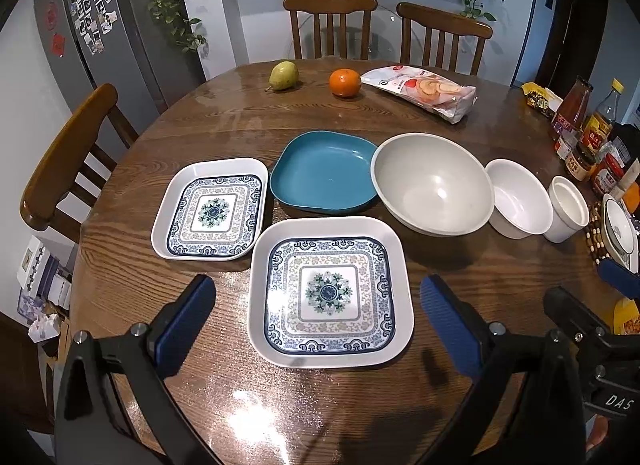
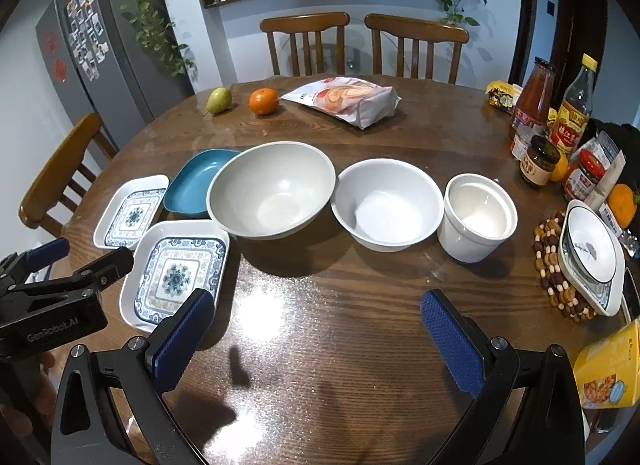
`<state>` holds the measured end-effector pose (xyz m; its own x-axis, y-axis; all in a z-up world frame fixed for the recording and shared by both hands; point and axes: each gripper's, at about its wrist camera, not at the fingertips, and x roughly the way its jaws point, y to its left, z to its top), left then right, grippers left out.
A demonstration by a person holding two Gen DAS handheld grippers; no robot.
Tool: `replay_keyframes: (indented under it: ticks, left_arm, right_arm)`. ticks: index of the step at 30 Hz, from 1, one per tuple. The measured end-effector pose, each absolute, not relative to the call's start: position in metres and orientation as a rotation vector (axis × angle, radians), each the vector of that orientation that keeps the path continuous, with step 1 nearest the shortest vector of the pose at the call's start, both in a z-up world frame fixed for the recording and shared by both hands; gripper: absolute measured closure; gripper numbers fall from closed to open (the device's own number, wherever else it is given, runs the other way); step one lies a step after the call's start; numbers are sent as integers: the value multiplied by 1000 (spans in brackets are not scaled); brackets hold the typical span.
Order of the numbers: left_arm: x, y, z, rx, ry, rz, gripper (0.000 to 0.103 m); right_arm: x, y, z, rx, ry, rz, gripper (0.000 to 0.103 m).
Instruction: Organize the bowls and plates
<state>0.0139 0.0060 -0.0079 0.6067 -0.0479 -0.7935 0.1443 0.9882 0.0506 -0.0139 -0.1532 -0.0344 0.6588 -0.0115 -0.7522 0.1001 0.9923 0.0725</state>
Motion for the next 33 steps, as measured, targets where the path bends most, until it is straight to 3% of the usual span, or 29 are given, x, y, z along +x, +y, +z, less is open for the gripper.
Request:
replay_keyframes:
  ticks: [33]
  left_arm:
    - [26,16,-15,77,954,-116,1]
  right_arm:
    - [-11,-156,-34,109,862,-75,0]
